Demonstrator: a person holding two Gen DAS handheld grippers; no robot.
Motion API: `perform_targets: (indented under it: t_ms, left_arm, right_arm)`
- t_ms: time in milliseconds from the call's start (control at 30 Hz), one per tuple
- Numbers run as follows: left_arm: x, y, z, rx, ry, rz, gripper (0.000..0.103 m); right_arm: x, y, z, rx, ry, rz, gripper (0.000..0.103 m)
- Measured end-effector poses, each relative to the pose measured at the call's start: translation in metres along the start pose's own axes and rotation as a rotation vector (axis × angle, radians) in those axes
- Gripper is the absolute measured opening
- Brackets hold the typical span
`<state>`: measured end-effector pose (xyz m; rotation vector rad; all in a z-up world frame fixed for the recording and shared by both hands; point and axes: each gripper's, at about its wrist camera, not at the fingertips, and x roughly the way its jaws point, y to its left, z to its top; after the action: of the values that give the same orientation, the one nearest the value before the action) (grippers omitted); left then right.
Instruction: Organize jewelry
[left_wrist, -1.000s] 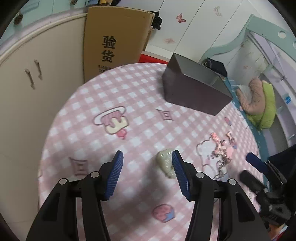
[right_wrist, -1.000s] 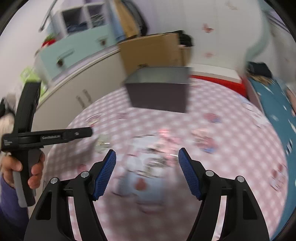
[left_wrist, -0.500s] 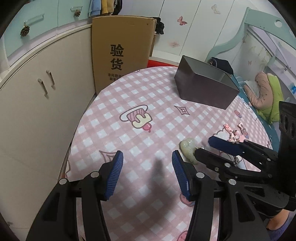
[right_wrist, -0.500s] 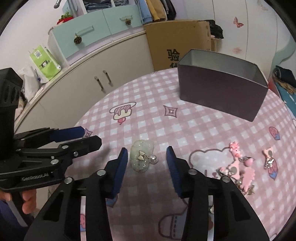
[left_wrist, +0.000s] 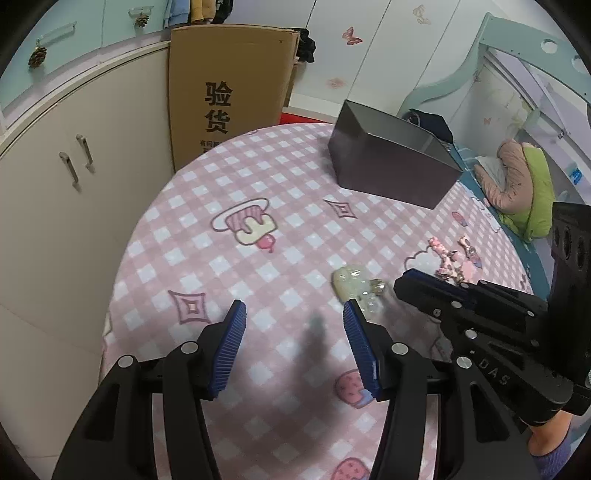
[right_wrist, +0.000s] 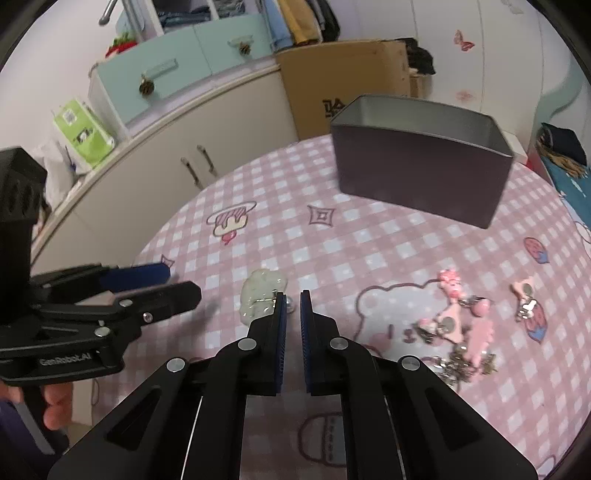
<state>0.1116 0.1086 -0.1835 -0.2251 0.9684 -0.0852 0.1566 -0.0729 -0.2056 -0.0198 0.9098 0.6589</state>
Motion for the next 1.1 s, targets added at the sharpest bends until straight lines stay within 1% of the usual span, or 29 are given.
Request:
perform_targets:
  t_ms: [100,167,200,267,367,400,467,500,667,700,733,800,867,900,933,1100]
  left_arm:
    - [0.005,-0.012,0.003,0.016,0.005,-0.012,0.053]
    - [0.007,-0.018,0.004,0.023,0.004,0.009,0.053]
    - [0.006,-0.019,0.005,0.020,-0.003,0.009,0.053]
    - [0.003,-0.016,0.005,0.014,-0.011,0.015,0.053]
    - [-0.002,-0.008,0.002,0.004,-0.015,0.043,0.053]
    - [-0.003,-0.005,0.002,-0.004,-0.014,0.044,0.053]
    - [-0.004,-0.001,0.001,-0.013,-0.013,0.045,0.053]
    - [-0.005,0.000,0.000,-0.012,-0.012,0.049,0.054]
    - [-0.006,0.002,-0.001,-0.010,-0.011,0.038,0.055]
    - [-0.006,0.000,-0.001,-0.005,-0.010,0.033,0.055]
    - [-0.005,-0.001,-0.001,0.001,-0.008,0.027,0.055]
    - [-0.004,-0.003,-0.002,0.005,-0.002,0.020,0.055]
    - [-0.004,-0.004,-0.002,0.005,0.002,0.014,0.055]
    - [-0.004,-0.004,-0.002,0.004,0.004,0.012,0.055]
    - [-0.005,-0.004,-0.003,0.000,0.003,0.011,0.055]
    - [-0.002,-0.003,-0.002,-0.013,0.011,0.002,0.055]
  right_arm:
    - [-0.008,-0.008,0.001,0.013,-0.010,-0.005,0.008]
    - [-0.007,-0.008,0.001,-0.016,0.017,0.029,0.008]
    - [-0.008,-0.006,0.001,-0.036,0.009,0.016,0.011]
    - [-0.005,-0.001,0.001,-0.053,0.020,0.028,0.011]
    - [0.005,0.004,0.004,-0.045,0.030,0.055,0.011]
    - [0.008,0.006,0.004,-0.042,0.032,0.061,0.014]
    - [0.012,0.008,0.004,-0.033,0.029,0.073,0.036]
    - [0.013,0.008,0.003,-0.030,0.023,0.057,0.047]
    - [0.018,-0.001,0.005,0.014,0.033,0.076,0.045]
    - [0.019,-0.002,0.005,0.016,0.035,0.077,0.043]
    - [0.020,-0.002,0.006,0.014,0.037,0.078,0.036]
    - [0.023,-0.001,0.006,0.011,0.047,0.090,0.030]
    - [0.026,0.001,0.008,-0.002,0.049,0.097,0.028]
    - [0.027,0.002,0.008,-0.002,0.050,0.109,0.024]
    - [0.027,0.003,0.009,-0.001,0.053,0.117,0.024]
    - [0.025,0.005,0.008,-0.020,0.056,0.104,0.021]
